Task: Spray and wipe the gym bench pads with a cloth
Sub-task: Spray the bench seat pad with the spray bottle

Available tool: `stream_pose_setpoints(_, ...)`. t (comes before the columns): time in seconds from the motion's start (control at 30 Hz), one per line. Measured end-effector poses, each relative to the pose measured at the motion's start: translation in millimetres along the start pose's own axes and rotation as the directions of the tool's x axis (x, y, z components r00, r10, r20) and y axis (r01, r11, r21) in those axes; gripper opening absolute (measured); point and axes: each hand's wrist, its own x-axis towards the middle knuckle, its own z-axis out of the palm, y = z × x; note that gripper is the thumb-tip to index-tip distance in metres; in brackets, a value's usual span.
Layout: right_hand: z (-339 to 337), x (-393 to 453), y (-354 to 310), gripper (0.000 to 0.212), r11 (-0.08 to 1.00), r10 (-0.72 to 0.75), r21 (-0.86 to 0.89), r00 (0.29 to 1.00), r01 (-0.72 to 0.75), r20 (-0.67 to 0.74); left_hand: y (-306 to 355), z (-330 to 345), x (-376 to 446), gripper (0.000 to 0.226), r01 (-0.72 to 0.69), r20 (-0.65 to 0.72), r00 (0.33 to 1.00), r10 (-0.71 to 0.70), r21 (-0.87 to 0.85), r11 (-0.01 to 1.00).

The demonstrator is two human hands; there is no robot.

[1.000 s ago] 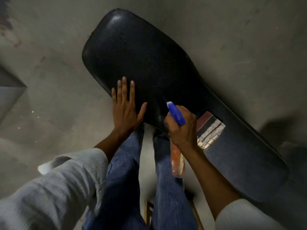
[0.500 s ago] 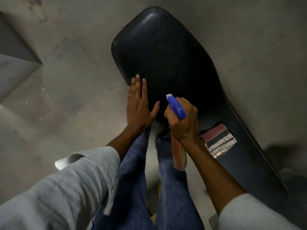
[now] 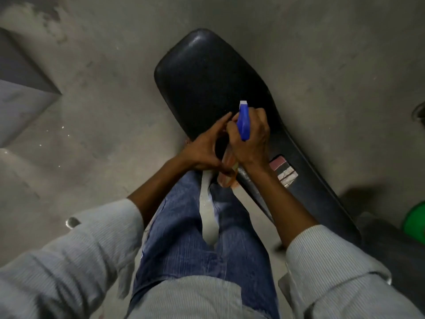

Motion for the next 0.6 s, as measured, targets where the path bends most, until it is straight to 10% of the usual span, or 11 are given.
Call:
stream_pose_setpoints(0.13,-1.6,4.6,-29.5,0.058,1.000,-0.023,-0.001,1.000,0.023,0.010,28.2,21.5,-12.6,0.099,-0.083,-0.262,0.961,0.088,0.031,0.996)
stream_pose_setpoints(0.4,-8.8,-1.2,-21.1,0.090,0.989,-0.111,0.137,0.920,0.064,0.375,29.3,-3.5,-32.9,0.038,-0.069,-0.726,0.677,0.119,0.099,0.993)
stream_pose_setpoints(0.6,19.5,1.6,43.0,0.049,0.997,0.027,0.075,0.995,-0.034,0.097,-17.3,1.2,-30.6,0.020,0.048,-0.801,0.582,0.139,0.205,0.977)
